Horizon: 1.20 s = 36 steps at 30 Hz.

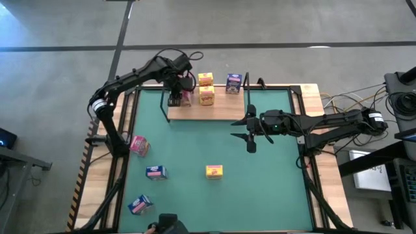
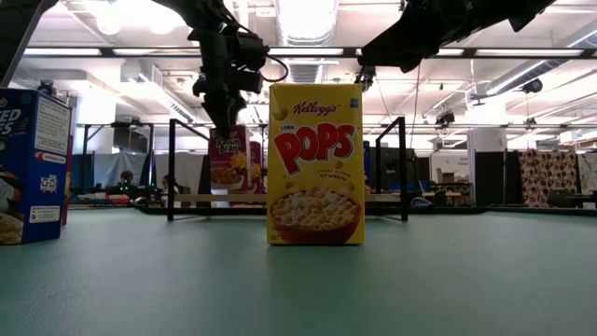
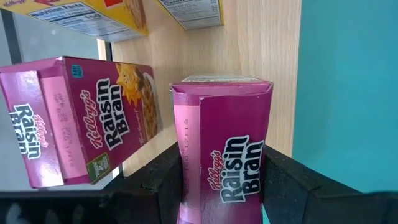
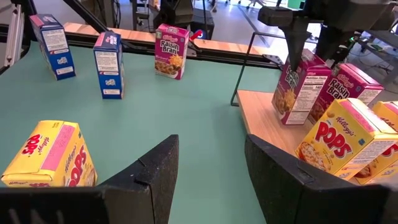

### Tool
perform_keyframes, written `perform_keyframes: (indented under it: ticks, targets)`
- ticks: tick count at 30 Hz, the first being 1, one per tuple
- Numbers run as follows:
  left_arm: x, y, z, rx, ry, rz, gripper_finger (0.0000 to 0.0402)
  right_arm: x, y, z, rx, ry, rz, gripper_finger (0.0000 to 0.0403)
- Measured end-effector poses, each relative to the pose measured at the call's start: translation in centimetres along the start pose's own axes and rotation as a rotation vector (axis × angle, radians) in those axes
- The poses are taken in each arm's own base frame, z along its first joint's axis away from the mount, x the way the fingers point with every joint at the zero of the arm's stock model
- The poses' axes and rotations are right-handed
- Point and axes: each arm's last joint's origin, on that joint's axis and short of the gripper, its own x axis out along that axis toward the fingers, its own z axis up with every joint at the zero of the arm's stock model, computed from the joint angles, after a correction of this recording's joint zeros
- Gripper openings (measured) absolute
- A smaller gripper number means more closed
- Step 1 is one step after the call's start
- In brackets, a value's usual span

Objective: Stack cereal on shelf
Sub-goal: Put the right pink cereal box on the shelf aligned with the other pink cereal box

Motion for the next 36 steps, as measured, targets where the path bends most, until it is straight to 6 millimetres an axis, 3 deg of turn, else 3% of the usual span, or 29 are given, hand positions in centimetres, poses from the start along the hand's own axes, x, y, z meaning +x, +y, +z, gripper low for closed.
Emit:
perform_keyframes:
  ticks: [23, 36]
  targets:
    - [0.1, 0.2, 0.1, 0.008, -0.009, 0.015, 0.0160, 0.0, 0.0, 0.0, 0.001, 0.000, 0.000, 0.0173]
    - [1.7, 0.7, 0.1, 0.019, 0.050, 0.025, 0.0160, 0.0, 0.0, 0.0, 0.001, 0.000, 0.000, 0.0173]
